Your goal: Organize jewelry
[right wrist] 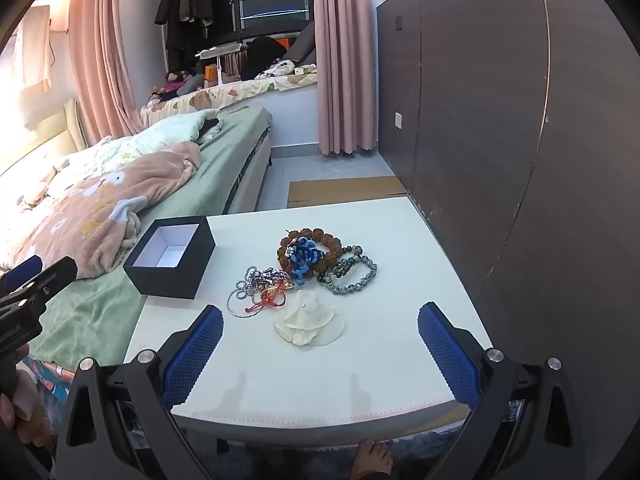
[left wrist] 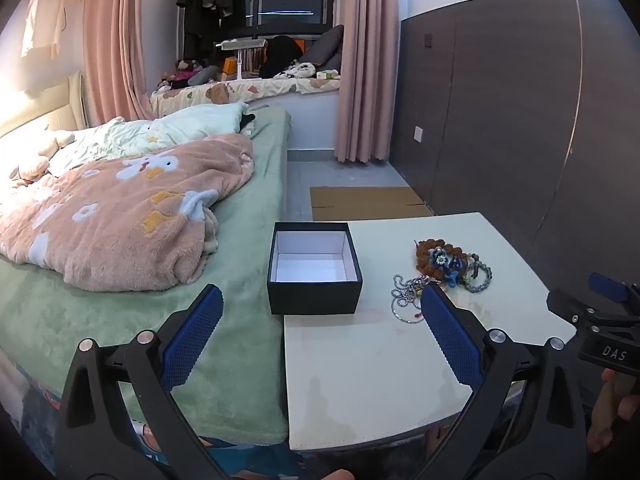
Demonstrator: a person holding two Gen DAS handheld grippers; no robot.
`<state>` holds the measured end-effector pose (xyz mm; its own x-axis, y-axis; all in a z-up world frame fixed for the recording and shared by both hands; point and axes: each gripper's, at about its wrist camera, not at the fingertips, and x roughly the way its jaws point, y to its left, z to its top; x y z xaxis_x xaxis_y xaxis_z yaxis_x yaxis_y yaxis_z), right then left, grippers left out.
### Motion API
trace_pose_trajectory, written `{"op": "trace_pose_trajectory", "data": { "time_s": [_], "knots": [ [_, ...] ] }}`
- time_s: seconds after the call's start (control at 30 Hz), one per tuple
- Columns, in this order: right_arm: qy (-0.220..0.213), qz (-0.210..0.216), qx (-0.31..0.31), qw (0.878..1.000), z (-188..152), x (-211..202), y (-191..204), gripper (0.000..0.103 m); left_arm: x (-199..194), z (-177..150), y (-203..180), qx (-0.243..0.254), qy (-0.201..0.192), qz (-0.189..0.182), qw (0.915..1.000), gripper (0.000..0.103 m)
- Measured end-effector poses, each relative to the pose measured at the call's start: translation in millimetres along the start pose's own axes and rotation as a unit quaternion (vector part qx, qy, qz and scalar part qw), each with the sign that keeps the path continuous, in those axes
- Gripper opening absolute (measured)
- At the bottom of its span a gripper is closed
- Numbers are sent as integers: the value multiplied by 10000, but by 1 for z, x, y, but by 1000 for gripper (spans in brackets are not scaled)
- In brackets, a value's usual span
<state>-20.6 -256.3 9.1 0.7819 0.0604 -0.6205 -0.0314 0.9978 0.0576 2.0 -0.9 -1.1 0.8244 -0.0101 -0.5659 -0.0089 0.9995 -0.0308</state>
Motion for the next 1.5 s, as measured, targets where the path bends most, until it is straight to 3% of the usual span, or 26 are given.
{"op": "trace_pose_trajectory", "data": {
  "time_s": [0.17, 0.23, 0.3, 1.5],
  "knots": [
    [-60, -38, -55, 10000, 0, -2, 1, 96, 12, 3, -2, 47, 95, -14, 9999, 99],
    [-85, -31, -56, 9999, 0, -3, 1, 96, -10, 2, -3, 65, -162, 35, 9998, 99],
    [-82, -30, -70, 9999, 0, -5, 2, 96, -10, 1, 2, 42, -183, 20, 9998, 99],
    [-266, -133, -78, 9995, 0, -17, -3, 96, -15, -2, 8, -73, -299, -72, 9995, 99]
  ]
}}
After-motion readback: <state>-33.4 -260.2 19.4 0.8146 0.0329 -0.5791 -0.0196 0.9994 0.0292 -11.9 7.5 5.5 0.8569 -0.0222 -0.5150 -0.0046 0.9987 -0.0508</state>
